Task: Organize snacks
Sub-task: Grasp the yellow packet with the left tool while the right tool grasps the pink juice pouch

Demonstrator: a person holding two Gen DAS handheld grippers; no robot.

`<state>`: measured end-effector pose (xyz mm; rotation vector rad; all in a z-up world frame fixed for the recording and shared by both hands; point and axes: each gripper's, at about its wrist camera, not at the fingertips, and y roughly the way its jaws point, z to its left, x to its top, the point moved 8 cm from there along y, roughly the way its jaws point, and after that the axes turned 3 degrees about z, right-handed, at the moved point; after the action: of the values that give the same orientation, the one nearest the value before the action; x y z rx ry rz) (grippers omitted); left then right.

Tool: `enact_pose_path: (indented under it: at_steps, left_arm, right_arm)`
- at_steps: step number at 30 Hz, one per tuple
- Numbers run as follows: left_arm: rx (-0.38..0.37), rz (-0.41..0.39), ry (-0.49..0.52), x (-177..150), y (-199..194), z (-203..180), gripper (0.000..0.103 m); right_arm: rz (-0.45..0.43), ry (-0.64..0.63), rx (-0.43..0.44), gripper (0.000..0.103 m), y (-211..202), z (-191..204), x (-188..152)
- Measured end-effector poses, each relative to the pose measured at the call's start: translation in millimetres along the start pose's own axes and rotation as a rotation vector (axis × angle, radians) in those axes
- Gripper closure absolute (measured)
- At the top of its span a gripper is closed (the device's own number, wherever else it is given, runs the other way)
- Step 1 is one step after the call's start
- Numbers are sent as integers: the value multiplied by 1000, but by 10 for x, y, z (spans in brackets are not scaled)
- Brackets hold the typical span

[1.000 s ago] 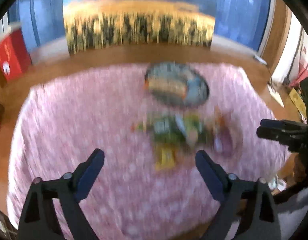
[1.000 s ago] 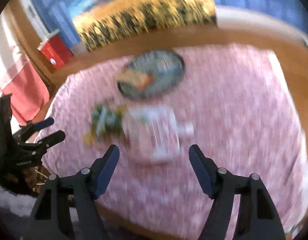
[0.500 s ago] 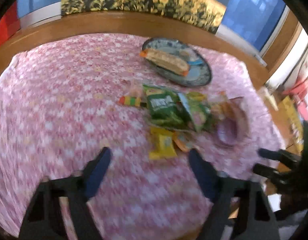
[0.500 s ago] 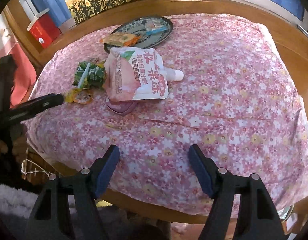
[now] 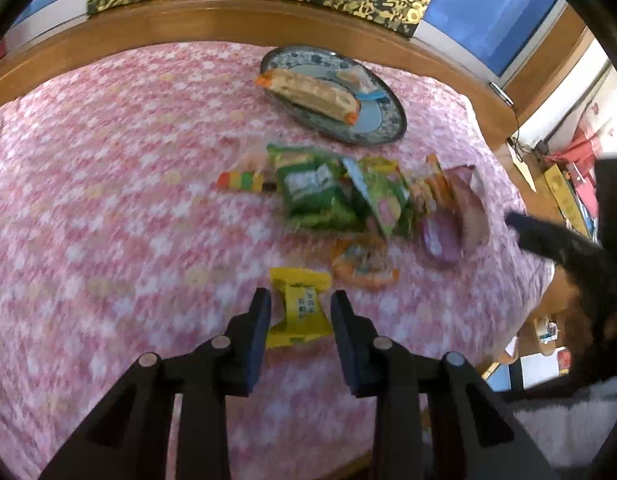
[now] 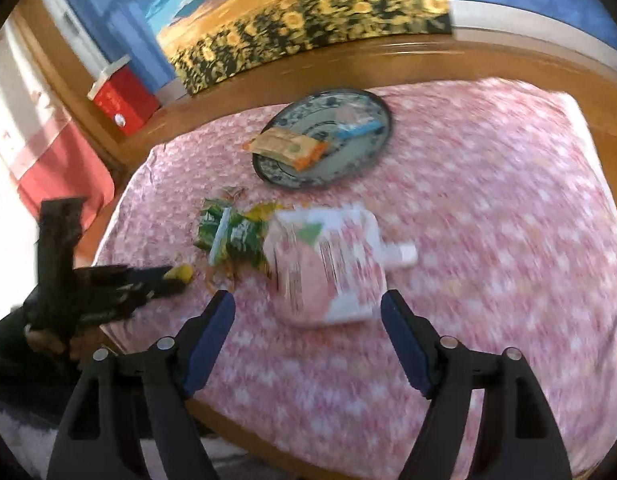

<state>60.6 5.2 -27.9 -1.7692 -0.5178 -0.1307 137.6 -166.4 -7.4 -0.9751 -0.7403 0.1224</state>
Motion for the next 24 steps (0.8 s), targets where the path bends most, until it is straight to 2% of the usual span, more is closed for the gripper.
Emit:
enact_pose_path:
  at_steps: [4, 6, 7, 10, 11, 15, 18, 19, 20, 24]
  left_arm:
    - [5, 6, -55, -188, -47, 80, 71]
    - [5, 1, -80, -247, -55, 84, 71]
    - [8, -9, -89, -238, -64, 79, 71]
    - [13, -35, -101, -188, -129, 11, 71]
    - [8, -41, -92, -171, -160, -42, 74]
    - [9, -42, -11, -139, -133, -251, 76]
    - [16, -30, -3, -111, 1, -281, 76]
    - [3, -33, -16, -84, 18, -269, 81]
    - [-10, -42, -36, -42, -1, -253, 85]
    - [-28, -138, -45, 224, -345, -277, 85]
  right_arm:
    - [44, -42, -40, 24, 276, 1, 129]
    - [45, -53, -77, 37, 370, -38, 139]
    - [48, -54, -85, 37, 396, -63, 132]
    - [34, -13, -90, 38, 319, -132, 121]
    - [36, 0, -94, 38, 261, -152, 98]
    - [8, 16, -93, 38, 3, -111, -100]
    - [29, -20, -125, 38, 109, -126, -300]
    - [43, -21, -129, 38, 159, -149, -336]
    - [42, -13, -126, 39, 166, -154, -325]
    - [-36, -63, -137, 39, -78, -89, -6]
